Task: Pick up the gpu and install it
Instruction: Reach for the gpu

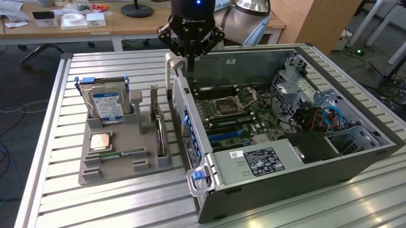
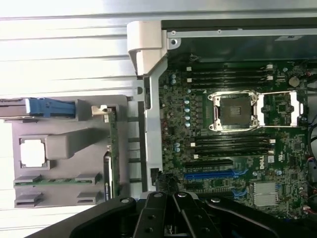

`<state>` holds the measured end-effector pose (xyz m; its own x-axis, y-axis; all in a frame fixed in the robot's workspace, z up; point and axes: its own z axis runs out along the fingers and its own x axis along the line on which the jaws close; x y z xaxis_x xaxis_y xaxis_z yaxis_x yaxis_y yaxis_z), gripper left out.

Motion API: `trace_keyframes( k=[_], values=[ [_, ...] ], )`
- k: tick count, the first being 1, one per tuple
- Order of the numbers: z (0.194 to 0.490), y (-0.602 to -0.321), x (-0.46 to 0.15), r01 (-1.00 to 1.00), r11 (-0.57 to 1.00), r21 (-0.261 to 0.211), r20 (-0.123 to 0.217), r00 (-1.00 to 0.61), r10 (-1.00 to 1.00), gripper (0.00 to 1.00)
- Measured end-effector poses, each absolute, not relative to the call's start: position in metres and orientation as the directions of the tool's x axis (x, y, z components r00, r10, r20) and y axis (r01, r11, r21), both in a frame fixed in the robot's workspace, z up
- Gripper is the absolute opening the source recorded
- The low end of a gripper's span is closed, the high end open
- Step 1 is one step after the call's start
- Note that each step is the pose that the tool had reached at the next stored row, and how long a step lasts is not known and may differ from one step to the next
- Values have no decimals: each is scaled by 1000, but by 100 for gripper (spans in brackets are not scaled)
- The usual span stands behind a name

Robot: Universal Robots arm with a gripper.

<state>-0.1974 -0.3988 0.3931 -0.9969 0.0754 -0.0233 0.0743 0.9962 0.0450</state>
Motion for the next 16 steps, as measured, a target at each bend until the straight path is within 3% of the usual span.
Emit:
trace_keyframes(
  k=[16],
  values=[
    [393,-399,-245,74,996,45,-23,-997,75,11]
  ],
)
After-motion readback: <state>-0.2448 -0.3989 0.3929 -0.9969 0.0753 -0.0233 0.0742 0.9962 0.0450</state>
